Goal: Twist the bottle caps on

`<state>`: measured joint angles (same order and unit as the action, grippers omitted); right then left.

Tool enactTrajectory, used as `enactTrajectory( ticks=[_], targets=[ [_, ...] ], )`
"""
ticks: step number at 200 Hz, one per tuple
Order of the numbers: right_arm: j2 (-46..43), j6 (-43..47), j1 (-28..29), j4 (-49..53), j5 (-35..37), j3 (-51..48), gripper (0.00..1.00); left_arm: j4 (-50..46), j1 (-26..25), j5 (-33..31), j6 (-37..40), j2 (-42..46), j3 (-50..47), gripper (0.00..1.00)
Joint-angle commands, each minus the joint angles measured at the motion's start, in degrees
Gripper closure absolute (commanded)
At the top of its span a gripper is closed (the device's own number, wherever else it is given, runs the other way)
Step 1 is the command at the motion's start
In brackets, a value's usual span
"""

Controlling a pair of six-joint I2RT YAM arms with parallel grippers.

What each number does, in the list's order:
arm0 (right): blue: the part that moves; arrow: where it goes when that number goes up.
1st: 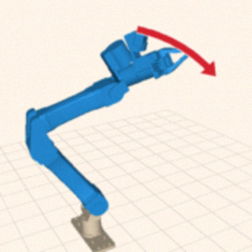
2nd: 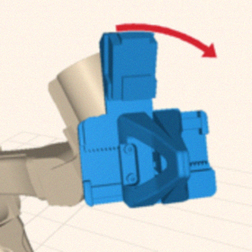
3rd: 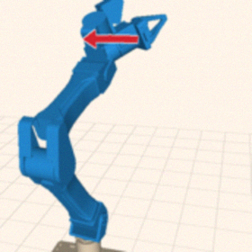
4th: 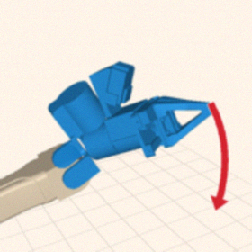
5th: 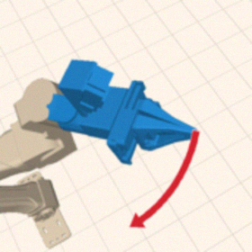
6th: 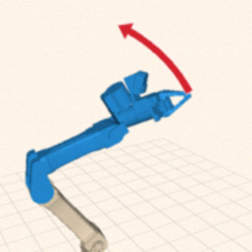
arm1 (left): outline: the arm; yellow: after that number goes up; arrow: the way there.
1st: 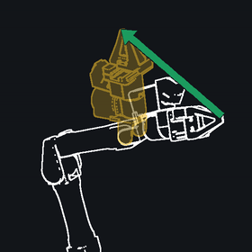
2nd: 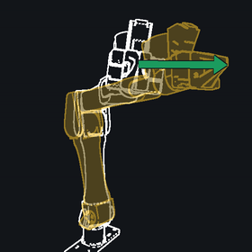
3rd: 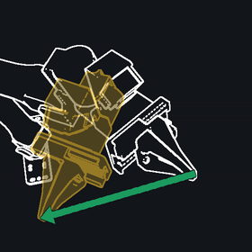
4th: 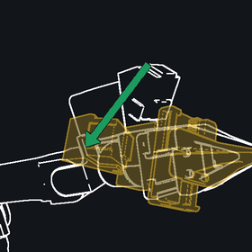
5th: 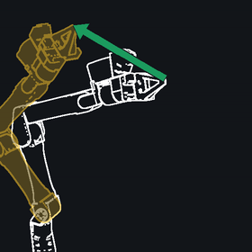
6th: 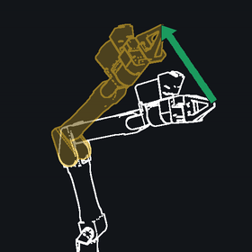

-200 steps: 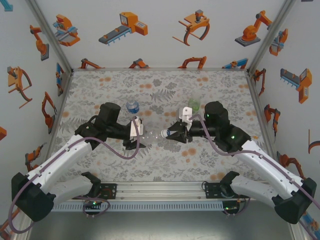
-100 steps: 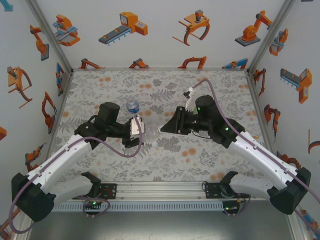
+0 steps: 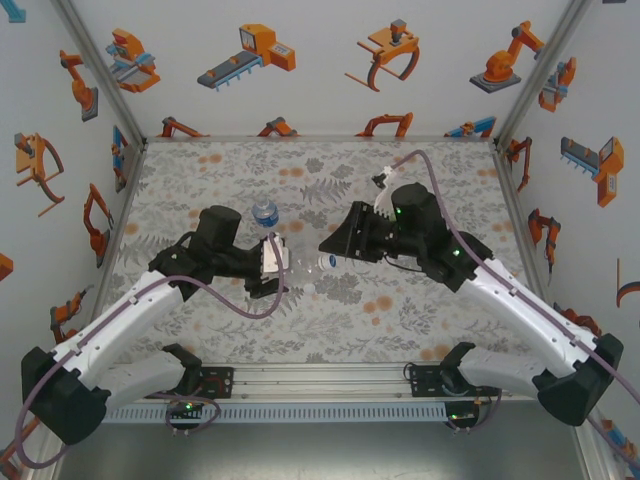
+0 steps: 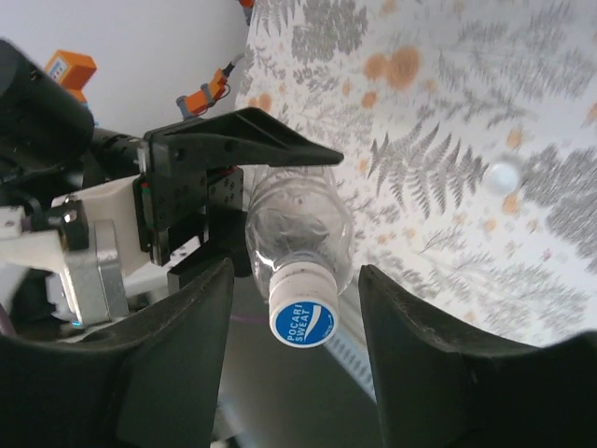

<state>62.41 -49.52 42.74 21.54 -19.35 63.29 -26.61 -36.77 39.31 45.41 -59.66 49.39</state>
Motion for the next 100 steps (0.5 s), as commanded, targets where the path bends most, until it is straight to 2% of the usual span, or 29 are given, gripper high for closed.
enactTrajectory(
  ticks=[1,20,44,75,100],
  targets=[
    [-3.9,16.4,0.0,-2.2,1.5,1.8,0.46,-1.1,-0.1,2.8,1.5,1.2,1.3,1.00],
    [-5.4,24.7,-0.2,-1.8,1.3,1.9,0.45,-1.2,-0.1,3.2,2.2,1.3,1.1,1.00],
    [-6.1,35.4,-0.2,-3.5,-3.6,1.6,0.45,-1.2,-0.1,4.8,2.6,1.4,0.8,1.00],
    [-6.9,49.3,-0.2,-7.4,-13.2,-0.1,0.43,-1.2,-0.1,6.3,2.9,1.5,0.9,1.00],
    [-6.7,61.2,-0.2,-6.8,-21.4,-0.4,0.43,-1.4,-0.1,6.5,3.1,1.7,0.9,1.00]
  ],
)
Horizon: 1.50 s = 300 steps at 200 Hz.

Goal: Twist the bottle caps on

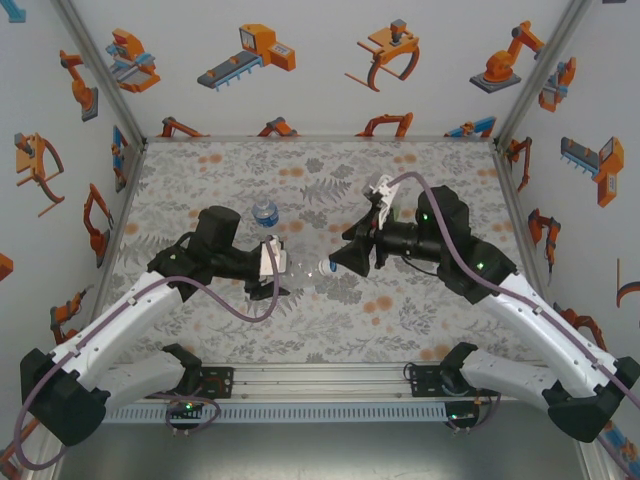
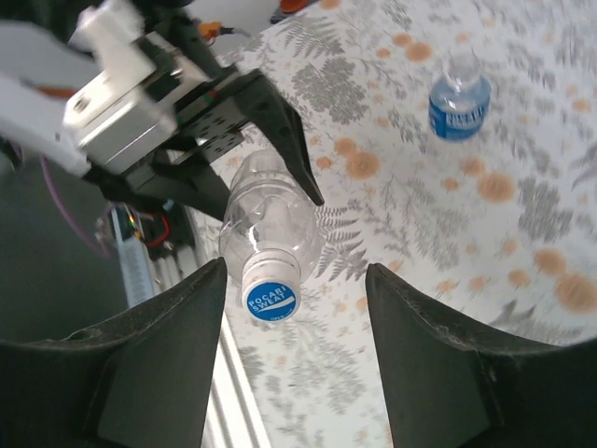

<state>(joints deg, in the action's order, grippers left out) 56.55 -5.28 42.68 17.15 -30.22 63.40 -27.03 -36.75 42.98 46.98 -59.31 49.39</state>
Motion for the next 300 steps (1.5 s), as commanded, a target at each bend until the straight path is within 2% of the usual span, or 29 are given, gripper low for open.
enactTrajectory(
  ticks=[1,18,45,123,229,251,276,300],
  targets=[
    [-0.8,18.2,-0.1,-2.4,-11.3,-0.7,0.43,-1.0,-0.2,2.9,1.6,1.3,0.9,1.00],
    [-1.1,25.0,-0.2,-3.2,-15.5,-2.6,0.43,-1.1,-0.1,2.8,1.6,1.5,0.8,1.00],
    [-1.1,26.8,-0.1,-7.6,-14.5,-6.1,0.47,-1.1,-0.1,3.1,1.8,1.4,0.8,1.00],
    [-0.7,26.9,-0.1,-8.0,-14.4,-8.5,0.55,-1.1,-0.2,3.3,1.8,1.1,0.8,1.00],
    [0.7,26.1,-0.1,-7.0,-16.3,-8.4,0.59,-1.1,-0.2,3.6,1.9,0.9,0.9,1.00],
    [0.8,25.2,-0.2,-7.1,-16.0,-8.4,0.68,-1.1,-0.2,3.6,1.9,0.9,0.9,1.00],
    [0.4,19.7,0.0,-9.7,-14.5,-9.7,0.83,-1.1,-0.2,3.4,1.8,0.8,0.9,1.00],
    [0.6,0.5,0.0,-14.8,-7.2,-11.0,0.94,-1.1,-0.2,3.0,1.5,0.7,1.0,1.00]
  ],
)
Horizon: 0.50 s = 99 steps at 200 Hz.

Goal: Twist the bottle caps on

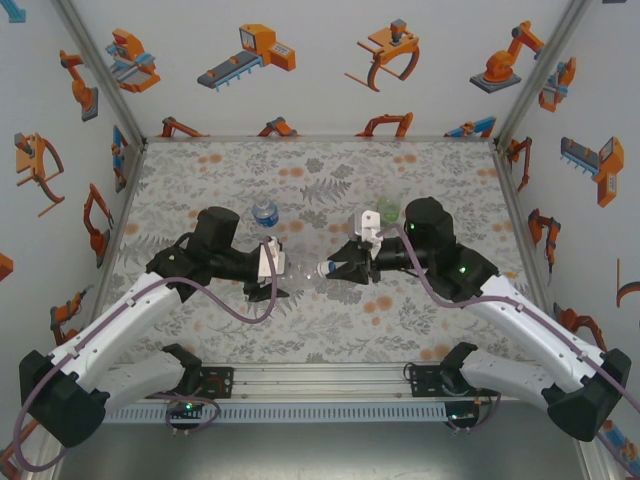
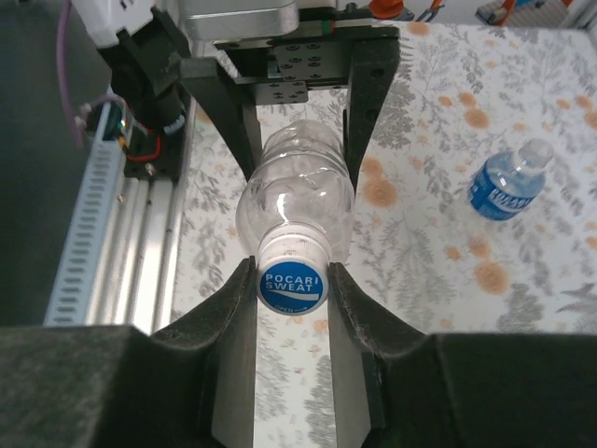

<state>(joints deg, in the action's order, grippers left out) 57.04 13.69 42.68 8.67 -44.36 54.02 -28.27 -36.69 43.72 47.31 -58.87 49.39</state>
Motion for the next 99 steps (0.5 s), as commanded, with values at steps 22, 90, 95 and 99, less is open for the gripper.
enactTrajectory(
  ticks=[22,90,95,99],
  targets=[
    [1.1,-42.7,0.2,-4.7,19.0,-1.0,0.98,0.7,-0.2,1.2,0.6,0.2,0.9,1.00],
    [5.2,-84.0,0.1,7.4,28.0,3.4,0.98,1.0,-0.2,-0.3,0.2,0.1,1.0,1.00],
    [5.5,-83.4,0.2,7.6,27.8,3.7,0.97,1.0,-0.2,-0.3,0.2,0.0,0.9,1.00],
    [5.5,-82.9,0.2,7.9,27.8,4.0,0.96,1.0,-0.1,-0.2,0.2,0.1,1.0,1.00]
  ],
)
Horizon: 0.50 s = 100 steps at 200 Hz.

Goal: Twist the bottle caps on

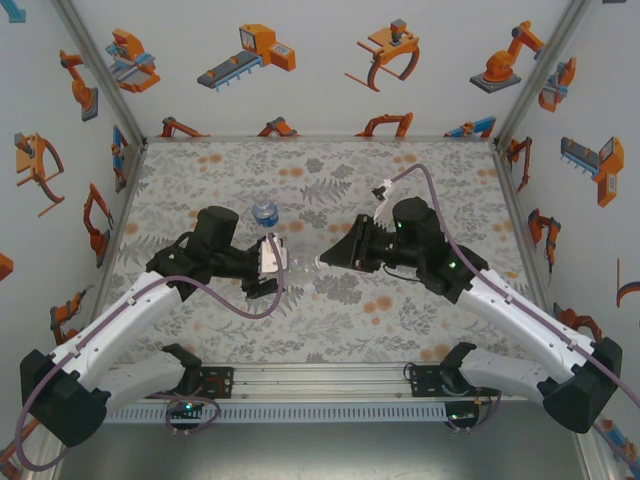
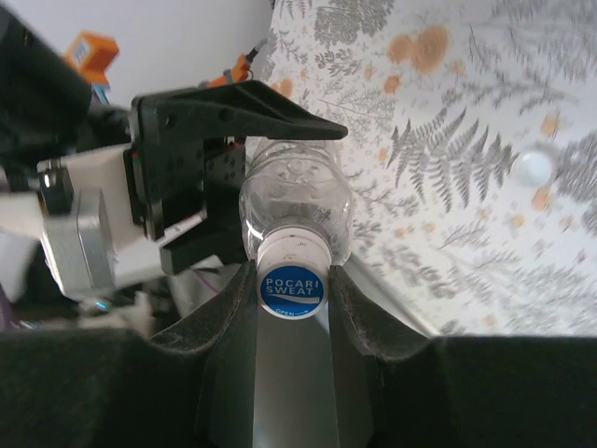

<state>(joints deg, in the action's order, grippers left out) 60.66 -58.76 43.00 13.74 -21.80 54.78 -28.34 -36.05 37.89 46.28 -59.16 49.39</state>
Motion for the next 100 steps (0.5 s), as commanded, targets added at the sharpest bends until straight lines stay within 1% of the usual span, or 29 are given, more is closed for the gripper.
enactTrajectory(
  ticks=[1,14,30,43,55,77,92,100],
  targets=[
    [2.0,-10.3,-0.2,3.0,5.2,3.3,0.95,1.1,-0.8,5.7,1.2,0.4,1.0,1.00],
    [1.8,-8.0,-0.2,4.1,6.0,3.8,0.89,1.1,-0.8,5.6,1.3,0.2,1.0,1.00],
    [0.9,-3.6,-0.2,4.0,6.8,4.3,0.74,1.1,-0.8,5.6,1.3,0.0,1.0,1.00],
    [0.0,3.1,-0.2,2.6,6.5,5.1,0.64,1.1,-0.8,5.5,1.4,-0.1,1.1,1.00],
    [-1.0,9.7,-0.3,0.6,5.7,5.5,0.58,1.0,-0.8,5.6,1.3,-0.1,1.1,1.00],
    [-3.3,22.2,-0.3,-1.0,4.9,6.1,0.54,1.0,-0.8,5.6,1.3,0.1,1.1,1.00],
    [-4.8,31.3,-0.3,-1.7,4.2,6.2,0.54,0.9,-0.8,5.7,1.5,0.2,1.0,1.00],
    [-5.3,36.0,-0.3,-2.1,2.6,6.2,0.54,1.0,-0.8,5.8,1.5,0.2,1.0,1.00]
  ],
)
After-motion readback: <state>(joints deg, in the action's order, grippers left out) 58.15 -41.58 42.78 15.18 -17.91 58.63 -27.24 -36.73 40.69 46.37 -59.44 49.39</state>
